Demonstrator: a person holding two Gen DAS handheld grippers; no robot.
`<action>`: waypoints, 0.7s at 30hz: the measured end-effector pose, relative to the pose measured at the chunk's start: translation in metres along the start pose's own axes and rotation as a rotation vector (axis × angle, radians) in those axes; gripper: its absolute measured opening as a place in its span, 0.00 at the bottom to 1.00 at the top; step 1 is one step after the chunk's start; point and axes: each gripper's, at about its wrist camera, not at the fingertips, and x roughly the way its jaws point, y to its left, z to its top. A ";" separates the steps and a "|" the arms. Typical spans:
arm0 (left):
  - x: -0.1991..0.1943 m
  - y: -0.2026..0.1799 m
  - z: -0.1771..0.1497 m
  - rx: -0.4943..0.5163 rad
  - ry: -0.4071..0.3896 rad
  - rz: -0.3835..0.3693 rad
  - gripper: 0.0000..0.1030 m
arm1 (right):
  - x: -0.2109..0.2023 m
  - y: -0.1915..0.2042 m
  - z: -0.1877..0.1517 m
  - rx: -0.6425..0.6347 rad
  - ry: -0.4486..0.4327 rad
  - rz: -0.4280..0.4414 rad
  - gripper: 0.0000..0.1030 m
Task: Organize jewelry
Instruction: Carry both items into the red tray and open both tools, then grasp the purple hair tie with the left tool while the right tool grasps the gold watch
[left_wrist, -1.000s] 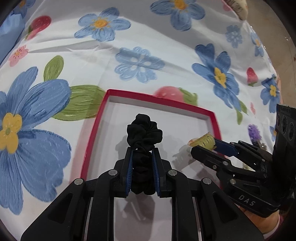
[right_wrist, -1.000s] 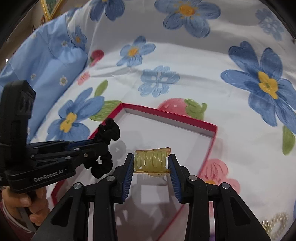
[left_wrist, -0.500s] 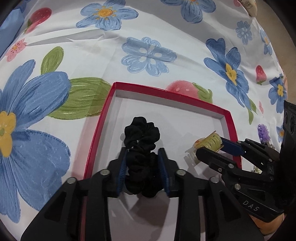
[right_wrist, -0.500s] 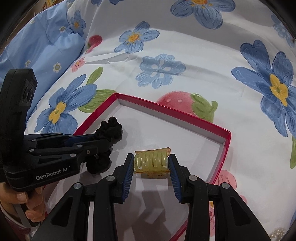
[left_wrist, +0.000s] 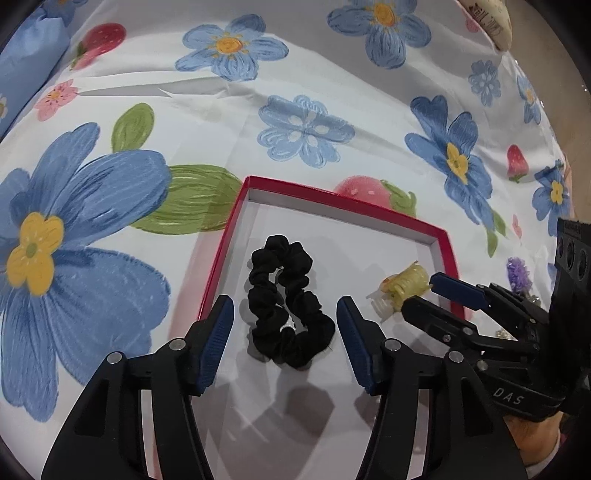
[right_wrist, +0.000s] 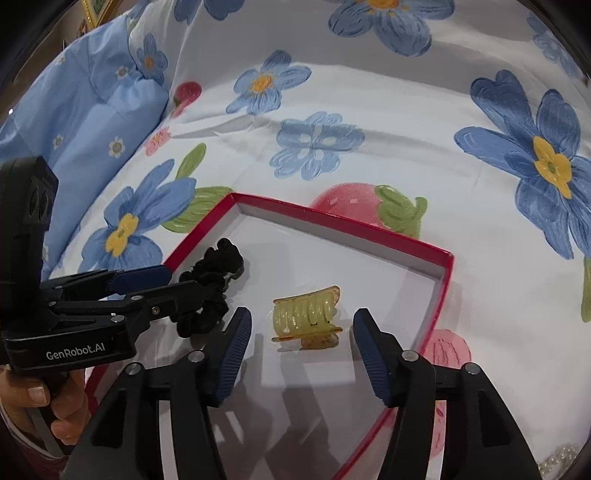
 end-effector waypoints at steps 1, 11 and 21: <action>-0.003 -0.001 0.000 -0.005 -0.005 -0.003 0.56 | -0.003 0.000 0.000 0.005 -0.004 0.001 0.58; -0.042 -0.024 -0.019 0.015 -0.049 -0.050 0.60 | -0.063 -0.009 -0.021 0.073 -0.094 0.024 0.58; -0.062 -0.074 -0.049 0.093 -0.040 -0.122 0.61 | -0.125 -0.038 -0.064 0.155 -0.160 -0.011 0.58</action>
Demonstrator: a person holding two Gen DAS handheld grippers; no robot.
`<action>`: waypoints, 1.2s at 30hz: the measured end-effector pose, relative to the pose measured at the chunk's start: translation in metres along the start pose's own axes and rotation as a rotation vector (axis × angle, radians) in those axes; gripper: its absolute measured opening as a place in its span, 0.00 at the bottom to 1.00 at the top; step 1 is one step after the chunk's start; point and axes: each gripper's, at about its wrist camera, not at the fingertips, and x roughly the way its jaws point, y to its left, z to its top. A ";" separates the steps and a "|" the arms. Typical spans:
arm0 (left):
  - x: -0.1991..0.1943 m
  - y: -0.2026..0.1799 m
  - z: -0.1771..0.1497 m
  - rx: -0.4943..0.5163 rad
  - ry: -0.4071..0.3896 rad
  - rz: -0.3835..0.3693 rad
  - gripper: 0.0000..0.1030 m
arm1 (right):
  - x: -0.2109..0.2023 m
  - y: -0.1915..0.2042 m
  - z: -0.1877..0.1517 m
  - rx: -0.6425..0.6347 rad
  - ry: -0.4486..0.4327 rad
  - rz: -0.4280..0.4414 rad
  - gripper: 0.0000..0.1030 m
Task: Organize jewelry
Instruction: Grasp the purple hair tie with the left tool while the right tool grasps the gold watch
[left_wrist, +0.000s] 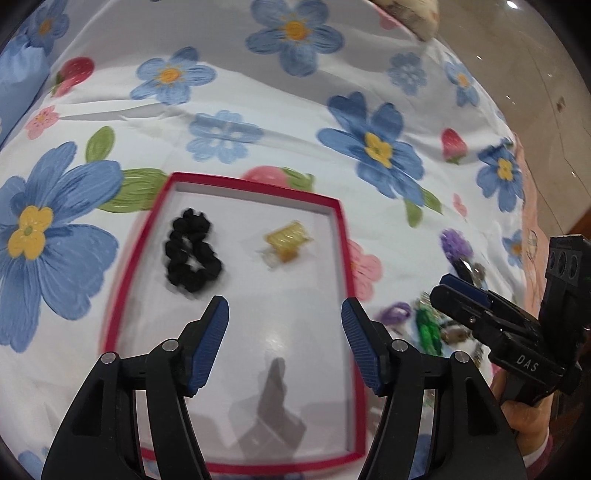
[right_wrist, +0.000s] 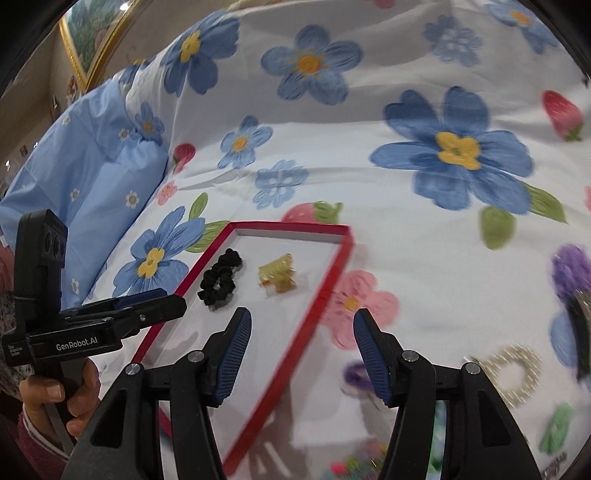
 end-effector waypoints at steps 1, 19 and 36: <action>-0.001 -0.005 -0.002 0.009 0.003 -0.006 0.62 | -0.007 -0.004 -0.004 0.007 -0.006 -0.006 0.58; 0.018 -0.090 -0.035 0.157 0.082 -0.074 0.63 | -0.094 -0.080 -0.079 0.155 -0.044 -0.132 0.61; 0.056 -0.120 -0.024 0.261 0.125 -0.025 0.64 | -0.091 -0.120 -0.104 0.226 -0.025 -0.174 0.60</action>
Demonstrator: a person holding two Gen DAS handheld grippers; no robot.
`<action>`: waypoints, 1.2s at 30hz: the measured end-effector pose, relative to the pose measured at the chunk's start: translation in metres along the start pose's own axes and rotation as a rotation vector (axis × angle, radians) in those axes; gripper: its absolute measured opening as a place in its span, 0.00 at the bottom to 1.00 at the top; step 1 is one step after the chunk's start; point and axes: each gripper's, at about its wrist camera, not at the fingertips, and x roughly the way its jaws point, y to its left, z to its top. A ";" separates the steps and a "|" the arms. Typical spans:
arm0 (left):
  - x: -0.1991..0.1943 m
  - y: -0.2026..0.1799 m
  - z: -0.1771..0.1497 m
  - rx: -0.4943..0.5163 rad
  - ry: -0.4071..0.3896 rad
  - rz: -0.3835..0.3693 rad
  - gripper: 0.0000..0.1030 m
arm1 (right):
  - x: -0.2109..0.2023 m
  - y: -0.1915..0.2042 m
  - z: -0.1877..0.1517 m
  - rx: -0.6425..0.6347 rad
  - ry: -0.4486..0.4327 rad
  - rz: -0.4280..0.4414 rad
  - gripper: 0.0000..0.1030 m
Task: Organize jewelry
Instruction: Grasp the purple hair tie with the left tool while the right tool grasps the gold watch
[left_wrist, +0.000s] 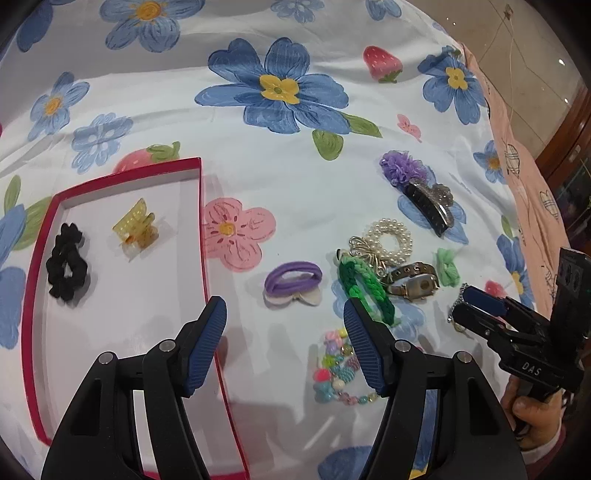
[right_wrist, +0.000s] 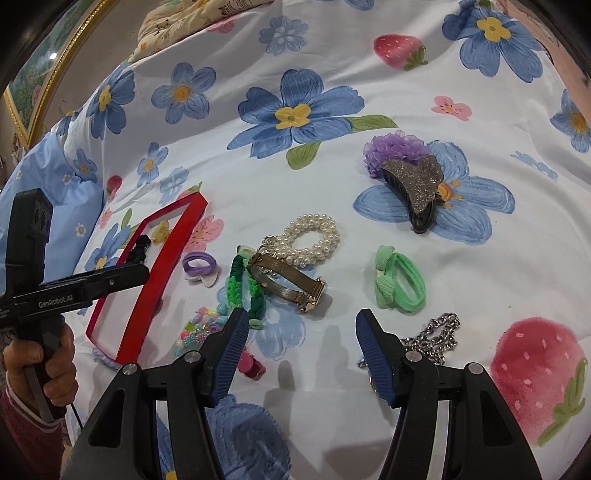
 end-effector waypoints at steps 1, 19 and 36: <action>0.003 0.001 0.002 0.003 0.004 0.001 0.64 | 0.002 0.000 0.000 0.001 0.002 0.003 0.60; 0.046 -0.002 0.020 0.030 0.050 0.020 0.64 | 0.046 -0.009 0.004 0.024 0.070 0.007 0.19; 0.075 -0.011 0.019 0.087 0.093 0.011 0.40 | 0.060 -0.011 0.024 0.039 0.035 0.019 0.14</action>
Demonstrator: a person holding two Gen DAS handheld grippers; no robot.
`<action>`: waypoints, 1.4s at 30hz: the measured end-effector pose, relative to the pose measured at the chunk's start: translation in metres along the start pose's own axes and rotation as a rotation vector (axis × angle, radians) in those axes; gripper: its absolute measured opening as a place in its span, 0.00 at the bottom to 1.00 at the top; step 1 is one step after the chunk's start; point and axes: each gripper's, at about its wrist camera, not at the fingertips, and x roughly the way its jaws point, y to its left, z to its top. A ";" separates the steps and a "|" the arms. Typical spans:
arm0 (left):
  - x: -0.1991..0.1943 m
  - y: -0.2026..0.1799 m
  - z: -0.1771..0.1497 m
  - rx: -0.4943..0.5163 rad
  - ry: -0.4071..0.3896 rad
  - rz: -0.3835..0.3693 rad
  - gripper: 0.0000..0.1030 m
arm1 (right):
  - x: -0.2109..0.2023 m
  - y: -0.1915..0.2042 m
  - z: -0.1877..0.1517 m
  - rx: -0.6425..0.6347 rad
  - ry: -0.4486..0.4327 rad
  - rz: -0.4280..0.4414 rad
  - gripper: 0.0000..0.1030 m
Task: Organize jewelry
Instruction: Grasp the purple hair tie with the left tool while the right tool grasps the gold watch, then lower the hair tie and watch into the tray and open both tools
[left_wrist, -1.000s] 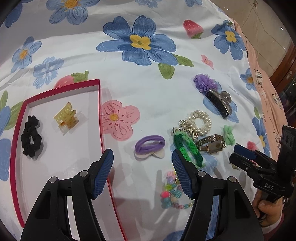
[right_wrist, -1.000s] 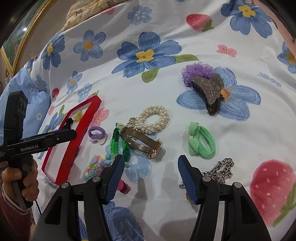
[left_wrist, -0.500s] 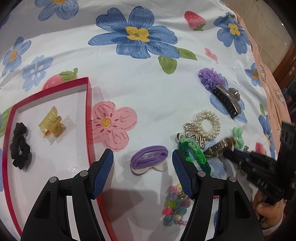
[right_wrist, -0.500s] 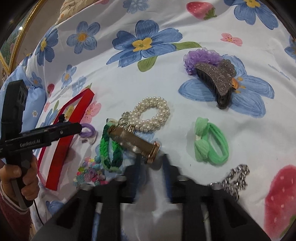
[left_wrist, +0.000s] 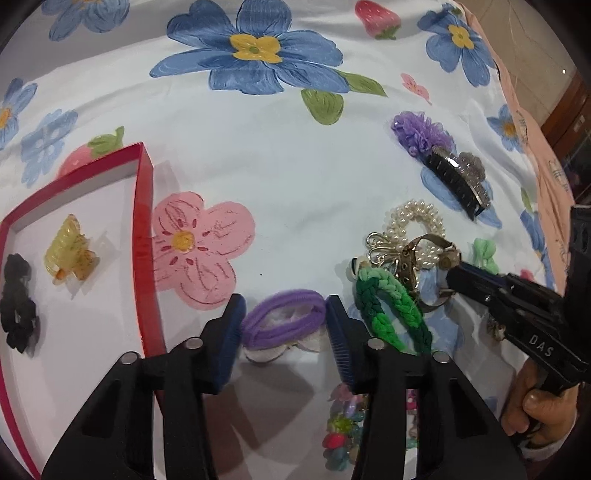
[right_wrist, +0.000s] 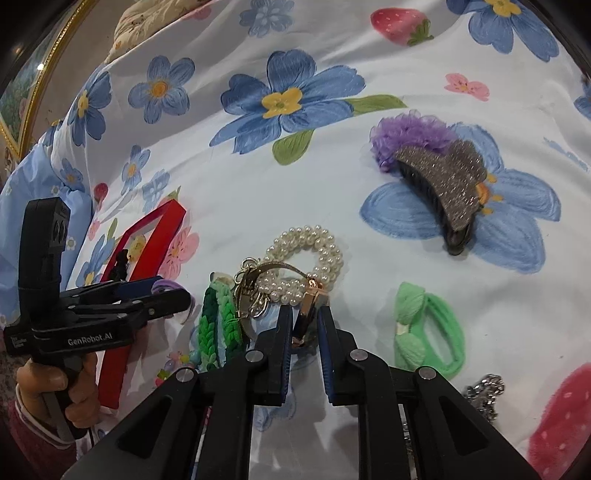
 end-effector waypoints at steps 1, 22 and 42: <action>-0.001 0.000 0.000 0.002 -0.005 -0.007 0.34 | 0.000 0.001 0.000 -0.006 -0.005 -0.008 0.13; -0.084 0.016 -0.033 -0.078 -0.148 -0.141 0.05 | -0.048 0.037 -0.001 -0.067 -0.103 0.023 0.10; -0.130 0.118 -0.084 -0.289 -0.218 -0.077 0.05 | -0.016 0.151 -0.001 -0.245 -0.039 0.159 0.10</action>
